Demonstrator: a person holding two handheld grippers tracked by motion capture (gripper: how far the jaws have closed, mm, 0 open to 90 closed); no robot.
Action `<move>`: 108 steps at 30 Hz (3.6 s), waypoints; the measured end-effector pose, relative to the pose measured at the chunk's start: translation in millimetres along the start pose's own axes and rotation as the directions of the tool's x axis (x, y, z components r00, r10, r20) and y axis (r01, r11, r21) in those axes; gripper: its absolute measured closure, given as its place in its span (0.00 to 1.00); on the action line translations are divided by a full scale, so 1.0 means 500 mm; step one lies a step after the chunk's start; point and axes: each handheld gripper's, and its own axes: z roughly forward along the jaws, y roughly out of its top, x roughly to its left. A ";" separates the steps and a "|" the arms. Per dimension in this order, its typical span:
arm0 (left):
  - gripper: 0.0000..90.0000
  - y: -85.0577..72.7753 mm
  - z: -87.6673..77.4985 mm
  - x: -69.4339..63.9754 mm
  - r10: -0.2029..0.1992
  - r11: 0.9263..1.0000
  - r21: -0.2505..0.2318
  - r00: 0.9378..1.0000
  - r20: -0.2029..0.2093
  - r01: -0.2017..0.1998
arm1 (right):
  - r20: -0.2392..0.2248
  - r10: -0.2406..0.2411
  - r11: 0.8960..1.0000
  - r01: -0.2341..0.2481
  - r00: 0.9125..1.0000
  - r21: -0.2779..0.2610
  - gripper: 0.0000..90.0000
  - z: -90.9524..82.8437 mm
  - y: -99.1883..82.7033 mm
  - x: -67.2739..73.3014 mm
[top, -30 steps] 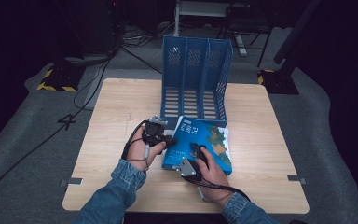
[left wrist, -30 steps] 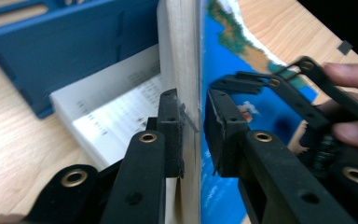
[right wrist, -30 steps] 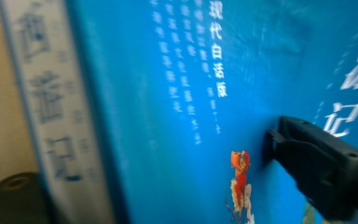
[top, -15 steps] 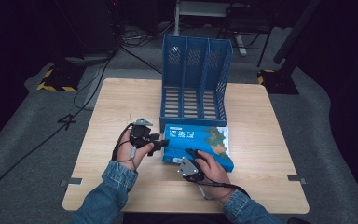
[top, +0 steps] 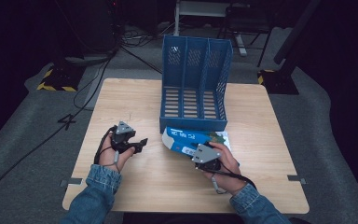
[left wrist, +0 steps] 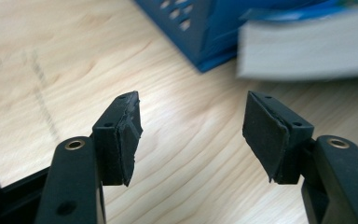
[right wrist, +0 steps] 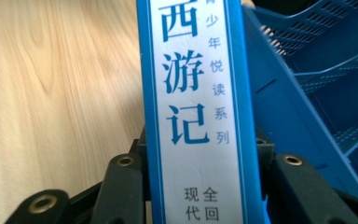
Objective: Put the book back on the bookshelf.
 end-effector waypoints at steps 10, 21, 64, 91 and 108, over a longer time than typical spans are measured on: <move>0.43 -0.015 0.009 0.023 0.019 0.997 0.071 0.999 -0.038 -0.017 | -0.102 0.187 0.969 -0.201 0.977 -0.144 0.69 -0.069 -0.013 -0.071; 0.45 -0.028 0.023 0.048 0.008 0.991 0.130 1.000 -0.026 -0.004 | -0.215 0.318 0.894 -0.368 0.923 -0.256 0.69 -0.127 -0.045 -0.126; 0.21 -0.057 0.044 0.082 0.074 0.993 0.097 0.996 -0.049 -0.069 | -0.231 0.514 0.669 -0.554 0.826 -0.495 0.69 -0.225 -0.014 -0.279; 0.21 -0.058 0.043 0.080 0.069 0.993 0.098 0.996 -0.049 -0.064 | -0.065 0.617 0.659 -0.560 0.785 -0.503 0.69 -0.154 0.031 -0.455; 0.21 -0.058 0.043 0.080 0.069 0.993 0.098 0.996 -0.049 -0.064 | -0.034 0.723 0.583 -0.636 0.690 -0.505 0.69 -0.112 -0.010 -0.532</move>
